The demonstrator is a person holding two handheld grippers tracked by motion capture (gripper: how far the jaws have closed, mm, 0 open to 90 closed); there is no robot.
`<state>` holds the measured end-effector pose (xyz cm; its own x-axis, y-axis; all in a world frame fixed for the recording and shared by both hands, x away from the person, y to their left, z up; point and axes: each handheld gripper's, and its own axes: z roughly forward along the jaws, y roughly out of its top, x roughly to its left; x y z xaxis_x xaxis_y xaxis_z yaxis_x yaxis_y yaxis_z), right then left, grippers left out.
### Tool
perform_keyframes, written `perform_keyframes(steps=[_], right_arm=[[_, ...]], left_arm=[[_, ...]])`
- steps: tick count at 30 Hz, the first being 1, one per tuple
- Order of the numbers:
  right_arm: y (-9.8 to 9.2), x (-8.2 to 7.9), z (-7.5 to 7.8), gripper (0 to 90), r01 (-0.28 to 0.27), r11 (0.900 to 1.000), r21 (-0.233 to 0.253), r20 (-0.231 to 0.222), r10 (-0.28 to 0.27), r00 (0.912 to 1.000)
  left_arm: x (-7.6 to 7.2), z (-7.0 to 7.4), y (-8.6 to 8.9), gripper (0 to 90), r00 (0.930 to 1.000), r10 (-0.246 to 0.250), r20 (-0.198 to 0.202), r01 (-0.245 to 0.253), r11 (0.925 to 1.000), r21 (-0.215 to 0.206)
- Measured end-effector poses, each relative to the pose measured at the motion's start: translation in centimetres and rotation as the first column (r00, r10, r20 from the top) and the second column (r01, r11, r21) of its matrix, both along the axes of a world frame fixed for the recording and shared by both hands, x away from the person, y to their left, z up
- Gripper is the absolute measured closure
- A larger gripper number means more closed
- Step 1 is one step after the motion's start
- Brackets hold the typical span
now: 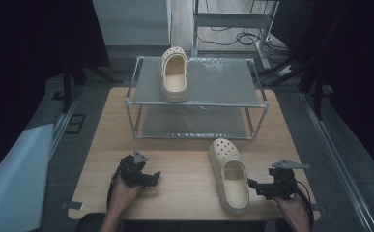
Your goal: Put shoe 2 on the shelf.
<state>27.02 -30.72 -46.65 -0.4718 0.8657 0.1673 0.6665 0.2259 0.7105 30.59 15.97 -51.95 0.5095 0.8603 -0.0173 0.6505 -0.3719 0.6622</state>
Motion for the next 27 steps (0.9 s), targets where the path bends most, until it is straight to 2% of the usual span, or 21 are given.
perform_keyframes(steps=[5, 7, 12, 14, 17, 19, 24, 25, 27], right_arm=[[1.5, 0.4, 0.4, 3.3, -0.012, 1.0, -0.004, -0.014, 0.012, 0.9998], [2.2, 0.8, 0.3, 3.3, -0.017, 1.0, -0.018, -0.018, 0.017, 0.9997], [4.0, 2.2, -0.4, 5.9, -0.011, 0.998, -0.068, -0.063, 0.006, 0.998], [4.6, 2.7, -0.5, 9.1, 0.004, 0.996, -0.093, -0.06, -0.01, 0.9982], [5.3, 3.3, -0.5, 16.0, 0.025, 0.993, -0.114, -0.044, -0.03, 0.9986], [5.7, 3.6, -0.4, 24.7, 0.053, 0.99, -0.134, -0.038, -0.059, 0.9975], [6.4, 4.1, -0.6, 55.3, 0.055, 0.985, -0.165, -0.055, -0.065, 0.9963], [6.5, 4.2, -0.7, 58.4, 0.059, 0.982, -0.177, -0.059, -0.07, 0.9958], [6.5, 4.3, -0.8, 61.6, 0.063, 0.985, -0.162, -0.066, -0.074, 0.9951]], left_arm=[[0.0, 0.0, 0.0, 0.0, 1.0, -0.004, -0.004, 0.004, 1.0, 0.004], [0.0, 0.0, -0.1, 0.0, 1.0, -0.004, -0.003, 0.004, 1.0, 0.003], [0.0, -0.1, -0.1, 0.0, 1.0, -0.003, -0.006, 0.003, 1.0, 0.004], [0.0, -0.1, -0.1, 0.0, 1.0, -0.004, -0.007, 0.004, 1.0, 0.003], [0.0, -0.1, -0.1, 0.0, 1.0, -0.006, -0.005, 0.006, 1.0, 0.005], [0.0, -0.1, -0.1, 0.0, 1.0, -0.005, -0.005, 0.005, 1.0, 0.005], [0.0, -0.1, -0.1, 0.0, 1.0, -0.007, -0.006, 0.007, 0.9999, 0.008], [0.0, -0.1, -0.1, 0.0, 1.0, -0.008, -0.006, 0.008, 0.9999, 0.009], [0.0, -0.1, -0.2, 0.0, 0.9999, -0.011, -0.005, 0.011, 0.9999, 0.011]])
